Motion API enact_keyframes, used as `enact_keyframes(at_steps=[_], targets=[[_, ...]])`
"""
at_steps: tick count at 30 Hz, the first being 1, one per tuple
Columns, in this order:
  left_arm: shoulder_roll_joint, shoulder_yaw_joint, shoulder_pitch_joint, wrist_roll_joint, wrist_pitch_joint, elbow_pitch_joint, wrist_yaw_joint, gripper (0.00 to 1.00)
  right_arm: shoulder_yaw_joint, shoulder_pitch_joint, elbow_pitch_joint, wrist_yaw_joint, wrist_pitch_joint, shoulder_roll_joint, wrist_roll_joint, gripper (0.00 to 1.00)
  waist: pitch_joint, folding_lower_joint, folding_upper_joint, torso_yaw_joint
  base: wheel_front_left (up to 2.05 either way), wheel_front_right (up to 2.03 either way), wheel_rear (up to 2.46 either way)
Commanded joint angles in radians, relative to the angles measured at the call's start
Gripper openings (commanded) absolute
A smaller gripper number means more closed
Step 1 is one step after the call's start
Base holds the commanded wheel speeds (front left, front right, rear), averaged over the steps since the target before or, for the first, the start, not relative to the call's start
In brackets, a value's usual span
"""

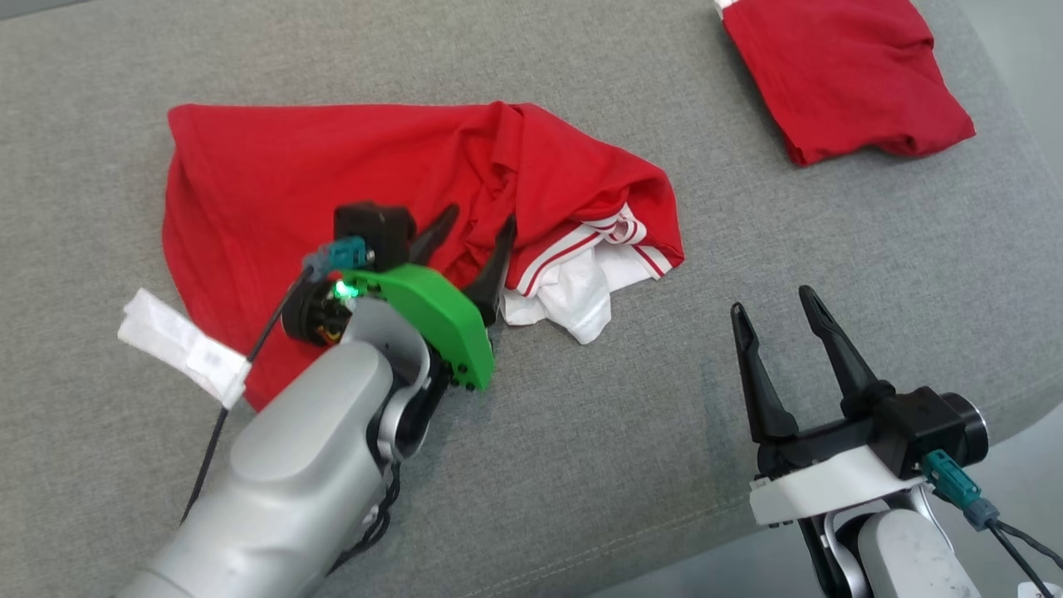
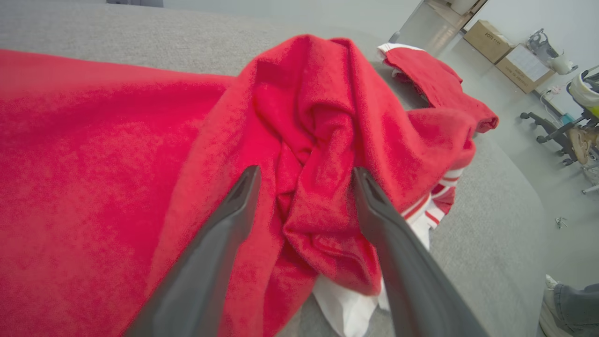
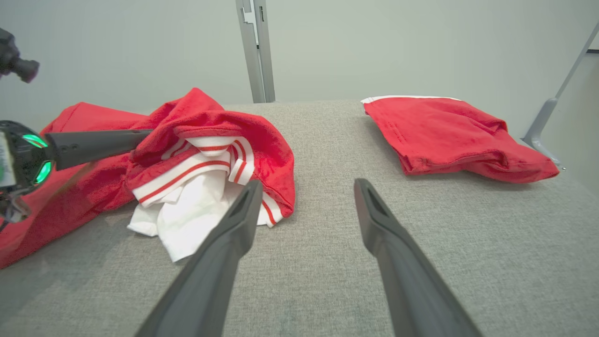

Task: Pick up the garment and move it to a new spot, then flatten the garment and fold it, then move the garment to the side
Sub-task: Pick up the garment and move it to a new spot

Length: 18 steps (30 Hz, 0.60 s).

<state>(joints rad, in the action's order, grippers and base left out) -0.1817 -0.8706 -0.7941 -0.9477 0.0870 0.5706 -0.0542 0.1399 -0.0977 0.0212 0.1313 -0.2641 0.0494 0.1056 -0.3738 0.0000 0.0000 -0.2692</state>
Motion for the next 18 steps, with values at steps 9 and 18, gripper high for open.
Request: enact_keyframes(at_steps=[9, 18], targets=[[-0.145, -0.007, 0.284, 0.05, 0.126, -0.214, -0.121, 1.0, -0.048, 0.089, -0.003, -0.001, 0.0, 0.002, -0.045, 1.0, 0.186, 0.0, 0.0, 0.134, 0.0, 0.0, 0.0], [-0.202, 0.126, 0.507, 0.134, 0.18, -0.332, -0.2, 1.0, -0.099, 0.158, -0.006, -0.001, 0.0, 0.002, -0.066, 1.0, 0.241, 0.0, 0.0, 0.186, 0.0, 0.0, 0.0]])
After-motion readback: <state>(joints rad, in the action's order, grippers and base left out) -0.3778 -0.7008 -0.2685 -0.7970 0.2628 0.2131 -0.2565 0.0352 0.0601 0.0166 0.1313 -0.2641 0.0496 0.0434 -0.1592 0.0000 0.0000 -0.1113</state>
